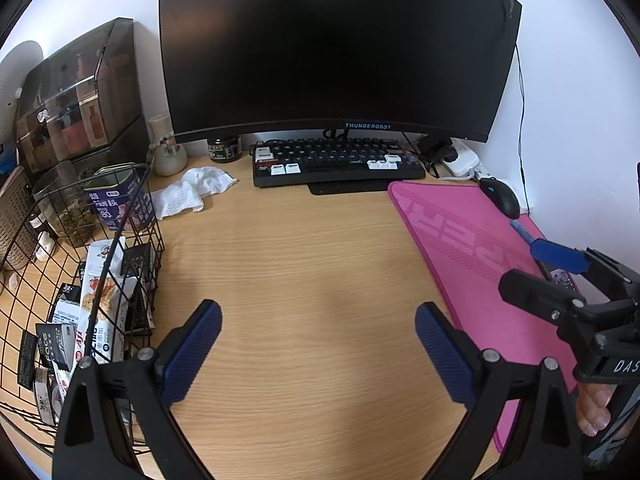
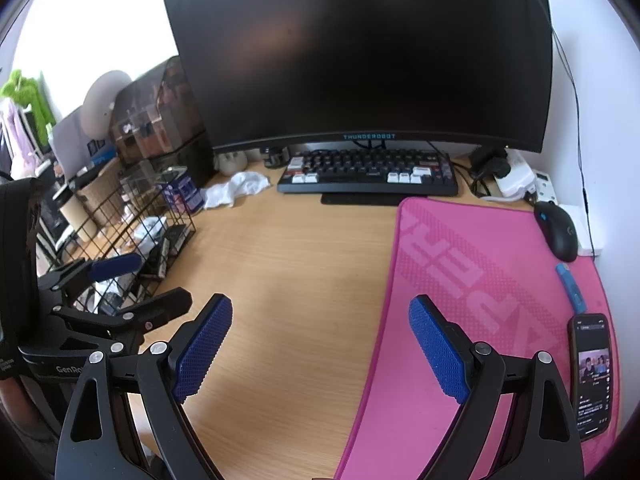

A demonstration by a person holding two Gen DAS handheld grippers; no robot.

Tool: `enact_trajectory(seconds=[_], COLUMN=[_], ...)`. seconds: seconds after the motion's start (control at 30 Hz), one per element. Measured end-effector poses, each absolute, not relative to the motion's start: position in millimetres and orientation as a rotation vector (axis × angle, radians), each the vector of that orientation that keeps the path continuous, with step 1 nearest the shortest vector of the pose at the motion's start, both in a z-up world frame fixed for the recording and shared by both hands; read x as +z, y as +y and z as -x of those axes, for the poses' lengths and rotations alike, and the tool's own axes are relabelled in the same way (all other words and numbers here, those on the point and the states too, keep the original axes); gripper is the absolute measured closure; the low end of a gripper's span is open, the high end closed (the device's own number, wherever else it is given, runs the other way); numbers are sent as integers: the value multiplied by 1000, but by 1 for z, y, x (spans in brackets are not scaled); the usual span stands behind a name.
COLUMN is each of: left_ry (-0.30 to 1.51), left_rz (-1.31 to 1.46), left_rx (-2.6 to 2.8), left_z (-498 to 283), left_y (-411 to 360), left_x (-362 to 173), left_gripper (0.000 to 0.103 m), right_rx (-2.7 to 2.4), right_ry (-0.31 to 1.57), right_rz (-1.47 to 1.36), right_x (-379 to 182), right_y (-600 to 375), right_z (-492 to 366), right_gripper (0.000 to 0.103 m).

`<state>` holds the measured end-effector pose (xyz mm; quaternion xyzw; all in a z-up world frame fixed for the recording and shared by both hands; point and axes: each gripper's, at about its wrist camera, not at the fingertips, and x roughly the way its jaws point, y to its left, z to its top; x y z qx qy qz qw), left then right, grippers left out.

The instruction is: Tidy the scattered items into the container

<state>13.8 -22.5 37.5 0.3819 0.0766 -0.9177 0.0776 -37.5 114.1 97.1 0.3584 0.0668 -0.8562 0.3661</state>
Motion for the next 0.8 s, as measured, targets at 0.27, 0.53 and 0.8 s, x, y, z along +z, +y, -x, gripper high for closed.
enact_trajectory(seconds=[0.27, 0.53, 0.8], left_ry=[218, 221, 214], left_rz=[-1151, -1151, -1151], left_rx=[-2751, -2747, -2749], left_z=[-13, -13, -14], left_y=[-20, -21, -21], left_x=[36, 36, 37], left_gripper=[6, 6, 6], right_rx=[-2191, -2198, -2182], right_ry=[168, 166, 171], right_rz=[-931, -922, -939], right_x=[95, 98, 95], right_y=[114, 115, 113], right_z=[38, 36, 36], right_gripper=[12, 12, 12])
